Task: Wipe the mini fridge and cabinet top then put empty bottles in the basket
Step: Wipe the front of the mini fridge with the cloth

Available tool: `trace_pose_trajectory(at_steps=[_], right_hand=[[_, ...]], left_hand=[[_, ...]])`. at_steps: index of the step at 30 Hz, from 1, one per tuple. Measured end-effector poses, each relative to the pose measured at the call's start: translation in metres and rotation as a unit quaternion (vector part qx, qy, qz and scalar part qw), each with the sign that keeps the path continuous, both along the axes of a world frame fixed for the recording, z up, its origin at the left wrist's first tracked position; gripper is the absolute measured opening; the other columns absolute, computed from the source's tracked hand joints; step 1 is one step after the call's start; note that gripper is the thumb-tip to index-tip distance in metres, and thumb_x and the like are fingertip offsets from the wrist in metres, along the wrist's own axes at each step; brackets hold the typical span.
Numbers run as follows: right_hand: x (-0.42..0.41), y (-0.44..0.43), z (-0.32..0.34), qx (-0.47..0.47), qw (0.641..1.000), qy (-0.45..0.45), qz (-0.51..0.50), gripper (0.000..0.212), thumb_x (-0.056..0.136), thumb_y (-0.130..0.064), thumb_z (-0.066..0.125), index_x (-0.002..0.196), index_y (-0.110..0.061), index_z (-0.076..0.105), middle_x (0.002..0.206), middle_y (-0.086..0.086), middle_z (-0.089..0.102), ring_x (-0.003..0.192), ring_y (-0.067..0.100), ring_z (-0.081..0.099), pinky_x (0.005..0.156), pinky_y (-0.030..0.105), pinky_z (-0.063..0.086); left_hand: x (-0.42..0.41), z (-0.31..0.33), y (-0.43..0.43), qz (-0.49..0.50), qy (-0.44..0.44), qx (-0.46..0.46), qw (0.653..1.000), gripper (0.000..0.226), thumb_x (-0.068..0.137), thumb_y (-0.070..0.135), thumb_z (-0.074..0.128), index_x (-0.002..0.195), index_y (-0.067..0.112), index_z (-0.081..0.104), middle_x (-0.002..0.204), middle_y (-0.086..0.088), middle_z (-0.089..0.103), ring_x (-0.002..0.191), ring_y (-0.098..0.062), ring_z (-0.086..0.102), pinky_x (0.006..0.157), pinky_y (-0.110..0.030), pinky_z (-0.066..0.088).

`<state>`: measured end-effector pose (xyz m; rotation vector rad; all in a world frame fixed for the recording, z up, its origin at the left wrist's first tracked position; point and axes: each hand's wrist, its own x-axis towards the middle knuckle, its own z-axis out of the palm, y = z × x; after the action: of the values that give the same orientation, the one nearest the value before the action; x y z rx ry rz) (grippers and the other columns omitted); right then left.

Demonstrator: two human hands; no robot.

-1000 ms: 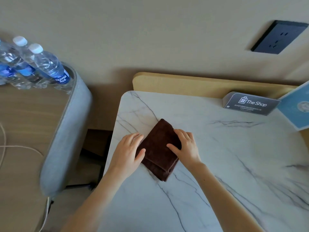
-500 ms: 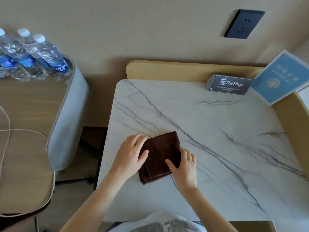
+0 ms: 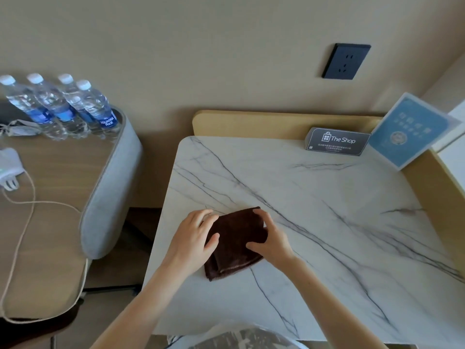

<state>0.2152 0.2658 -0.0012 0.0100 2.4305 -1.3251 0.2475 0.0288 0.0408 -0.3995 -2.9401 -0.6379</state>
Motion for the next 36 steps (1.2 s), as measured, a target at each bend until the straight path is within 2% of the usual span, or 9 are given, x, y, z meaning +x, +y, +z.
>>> trace_pose_trajectory(at_steps=[4,9,13,15,21,25,30,34,36], right_hand=[[-0.01,0.007,-0.001,0.003,0.998,-0.023,0.066,0.069,0.071,-0.023,0.084,0.128,-0.043,0.052,0.113,-0.007,0.06,0.096,0.009,0.06,0.072,0.02,0.055],[-0.012,0.005,-0.004,-0.054,0.993,0.01,0.106,0.065,0.069,-0.022,0.084,0.118,-0.054,0.054,0.115,-0.014,0.05,0.101,-0.001,0.054,0.07,0.003,0.044],[-0.008,0.002,-0.008,-0.116,0.989,-0.034,0.084,0.071,0.073,-0.012,0.083,0.13,-0.044,0.055,0.118,-0.003,0.063,0.104,0.01,0.064,0.081,0.018,0.056],[-0.008,0.001,-0.006,-0.171,0.982,-0.061,0.052,0.067,0.073,-0.003,0.082,0.127,-0.036,0.061,0.115,-0.003,0.068,0.103,0.01,0.067,0.073,0.016,0.056],[-0.004,-0.005,0.02,-0.267,0.959,-0.076,0.059,0.072,0.075,0.016,0.068,0.124,-0.036,0.061,0.119,-0.001,0.063,0.105,0.015,0.064,0.07,0.025,0.058],[0.007,-0.009,0.034,-0.245,0.964,-0.023,0.104,0.068,0.078,0.009,0.069,0.125,-0.039,0.058,0.121,-0.009,0.06,0.111,0.011,0.061,0.081,0.034,0.062],[0.034,-0.02,0.057,-0.271,0.96,-0.006,0.076,0.06,0.076,0.003,0.076,0.116,-0.04,0.063,0.115,-0.014,0.062,0.1,0.0,0.063,0.067,0.02,0.058],[0.074,-0.033,0.068,-0.24,0.969,0.035,0.055,0.052,0.077,-0.003,0.079,0.114,-0.036,0.062,0.115,-0.013,0.063,0.109,0.011,0.061,0.08,0.033,0.062],[0.099,-0.043,0.072,-0.231,0.97,0.053,0.045,0.048,0.079,-0.004,0.079,0.112,-0.035,0.062,0.112,-0.013,0.065,0.108,0.011,0.061,0.079,0.029,0.061]], left_hand=[[0.01,0.005,0.009,0.037,0.014,-0.015,0.999,0.04,0.088,0.023,0.07,0.125,0.01,0.065,0.13,-0.005,0.061,0.12,-0.023,0.057,0.097,-0.035,0.05],[0.037,0.012,0.026,0.123,0.026,-0.021,0.992,0.037,0.084,0.021,0.072,0.119,0.01,0.067,0.126,-0.005,0.062,0.114,-0.024,0.06,0.092,-0.04,0.055],[0.062,0.024,0.044,0.232,0.028,-0.007,0.972,0.034,0.089,0.02,0.07,0.12,0.009,0.067,0.131,-0.01,0.059,0.121,-0.029,0.056,0.1,-0.041,0.048],[0.074,0.032,0.051,0.257,0.017,-0.024,0.966,0.034,0.091,0.023,0.068,0.123,0.01,0.067,0.134,-0.009,0.058,0.125,-0.027,0.054,0.103,-0.036,0.043],[0.094,0.049,0.066,0.274,0.01,-0.037,0.961,0.032,0.092,0.022,0.067,0.122,0.011,0.067,0.133,-0.008,0.059,0.126,-0.025,0.055,0.099,-0.032,0.045],[0.103,0.046,0.064,0.283,0.021,-0.036,0.958,0.029,0.09,0.019,0.07,0.117,0.01,0.069,0.13,-0.009,0.06,0.123,-0.029,0.057,0.095,-0.039,0.05],[0.123,0.044,0.046,0.26,0.026,-0.021,0.965,0.03,0.09,0.016,0.068,0.118,0.007,0.066,0.131,-0.01,0.058,0.123,-0.032,0.054,0.096,-0.045,0.051],[0.149,0.047,0.024,0.247,0.038,-0.005,0.968,0.031,0.091,0.019,0.067,0.12,0.009,0.065,0.132,-0.007,0.056,0.125,-0.028,0.052,0.098,-0.043,0.05],[0.167,0.048,0.01,0.229,0.053,0.003,0.972,0.032,0.09,0.021,0.067,0.12,0.009,0.065,0.131,-0.007,0.057,0.122,-0.028,0.053,0.098,-0.04,0.049]])
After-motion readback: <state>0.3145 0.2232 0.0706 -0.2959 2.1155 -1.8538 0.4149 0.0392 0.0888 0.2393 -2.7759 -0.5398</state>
